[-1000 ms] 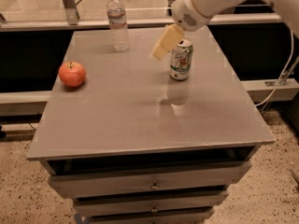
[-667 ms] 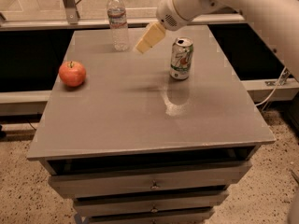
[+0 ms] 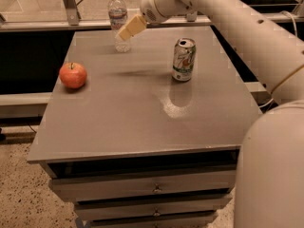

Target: Knock water bottle over

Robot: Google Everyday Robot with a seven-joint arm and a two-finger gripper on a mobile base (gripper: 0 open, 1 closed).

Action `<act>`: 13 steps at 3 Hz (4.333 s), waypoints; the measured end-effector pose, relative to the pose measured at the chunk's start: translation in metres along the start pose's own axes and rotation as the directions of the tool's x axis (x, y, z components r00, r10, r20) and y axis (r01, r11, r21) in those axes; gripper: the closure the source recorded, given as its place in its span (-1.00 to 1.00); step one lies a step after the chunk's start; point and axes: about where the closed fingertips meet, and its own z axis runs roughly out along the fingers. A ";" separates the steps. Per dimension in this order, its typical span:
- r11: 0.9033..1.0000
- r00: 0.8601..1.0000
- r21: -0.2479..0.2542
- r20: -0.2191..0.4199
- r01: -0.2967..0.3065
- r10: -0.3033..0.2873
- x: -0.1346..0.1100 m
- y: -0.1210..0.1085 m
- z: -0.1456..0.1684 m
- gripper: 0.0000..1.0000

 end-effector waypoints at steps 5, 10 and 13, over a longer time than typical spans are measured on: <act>0.992 0.981 -0.023 0.147 -0.122 0.124 -0.017 -0.009 0.068 0.25; 0.573 0.771 -0.620 0.081 0.535 -0.632 0.036 0.126 -0.017 1.00; 0.125 0.499 -0.793 0.244 0.596 -0.832 0.086 0.209 -0.030 0.03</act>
Offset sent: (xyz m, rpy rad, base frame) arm 0.0832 0.0567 -0.0174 0.1856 0.0171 -0.0558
